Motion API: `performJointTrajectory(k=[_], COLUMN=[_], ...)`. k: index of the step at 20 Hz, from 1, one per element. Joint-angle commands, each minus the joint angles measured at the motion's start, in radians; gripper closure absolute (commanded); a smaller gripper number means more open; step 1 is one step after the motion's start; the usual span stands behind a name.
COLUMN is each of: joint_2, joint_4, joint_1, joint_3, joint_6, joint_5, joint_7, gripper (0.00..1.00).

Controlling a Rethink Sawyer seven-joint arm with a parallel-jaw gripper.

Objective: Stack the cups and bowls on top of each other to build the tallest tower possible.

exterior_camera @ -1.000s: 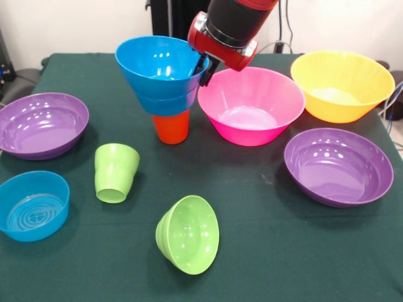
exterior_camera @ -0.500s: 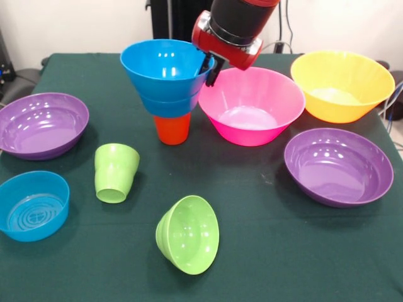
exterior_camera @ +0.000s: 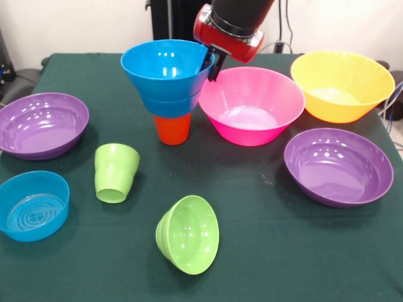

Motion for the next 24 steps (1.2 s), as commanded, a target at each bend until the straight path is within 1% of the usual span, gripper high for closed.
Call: performJointTrajectory(k=[1, 9, 10, 16, 24], joint_2=[0.004, 0.025, 0.031, 0.051, 0.047], joint_4=[0.097, 0.054, 0.041, -0.001, -0.001], joint_1=[0.012, 0.017, 0.012, 0.008, 0.011], joint_3=[0.104, 0.095, 0.094, 0.088, 0.086], joint_6=[-0.067, -0.032, -0.027, -0.007, -0.017], joint_5=[0.005, 0.002, 0.0, -0.006, -0.013], joint_7=[0.101, 0.103, 0.099, 0.093, 0.089], gripper=[1.0, 1.0, 0.0, 0.0, 0.0])
